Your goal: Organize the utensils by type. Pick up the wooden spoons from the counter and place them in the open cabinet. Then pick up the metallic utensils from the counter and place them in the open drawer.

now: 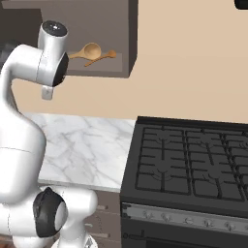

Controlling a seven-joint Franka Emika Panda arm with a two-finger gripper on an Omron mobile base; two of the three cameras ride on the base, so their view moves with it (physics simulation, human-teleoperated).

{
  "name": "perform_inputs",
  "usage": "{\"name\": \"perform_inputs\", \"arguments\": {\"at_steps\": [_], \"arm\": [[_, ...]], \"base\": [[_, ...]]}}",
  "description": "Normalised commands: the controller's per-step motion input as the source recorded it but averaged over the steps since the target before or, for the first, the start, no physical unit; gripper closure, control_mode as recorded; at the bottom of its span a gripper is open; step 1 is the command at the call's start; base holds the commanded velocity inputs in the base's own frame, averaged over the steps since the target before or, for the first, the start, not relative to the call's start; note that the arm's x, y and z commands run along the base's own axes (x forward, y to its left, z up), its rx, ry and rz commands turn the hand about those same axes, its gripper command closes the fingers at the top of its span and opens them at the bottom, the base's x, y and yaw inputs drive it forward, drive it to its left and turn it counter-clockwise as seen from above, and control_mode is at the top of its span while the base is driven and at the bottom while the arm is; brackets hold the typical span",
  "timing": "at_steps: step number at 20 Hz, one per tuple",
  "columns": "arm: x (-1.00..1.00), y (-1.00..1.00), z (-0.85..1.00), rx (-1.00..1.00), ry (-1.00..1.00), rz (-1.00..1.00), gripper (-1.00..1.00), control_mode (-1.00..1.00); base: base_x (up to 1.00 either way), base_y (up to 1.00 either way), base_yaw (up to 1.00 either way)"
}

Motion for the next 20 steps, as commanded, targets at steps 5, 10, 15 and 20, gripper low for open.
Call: {"name": "perform_inputs", "arguments": {"at_steps": [5,10,15,20], "arm": [[-0.57,-0.26,-0.38,-0.18,0.09,-0.06,-1.00,-1.00],[-0.27,-0.19,-0.35,-0.23,0.22,-0.03,-1.00,-1.00],[0.00,-0.02,-0.02,-0.02,0.03,0.00,-1.00,-1.00],[0.00,0.00,0.00,0.00,0.00,0.00,-1.00,1.00]], "base": [[0.00,0.00,0.00],[0.00,0.00,0.00],[0.00,0.00,0.00],[-0.85,-0.24,0.00]]}}
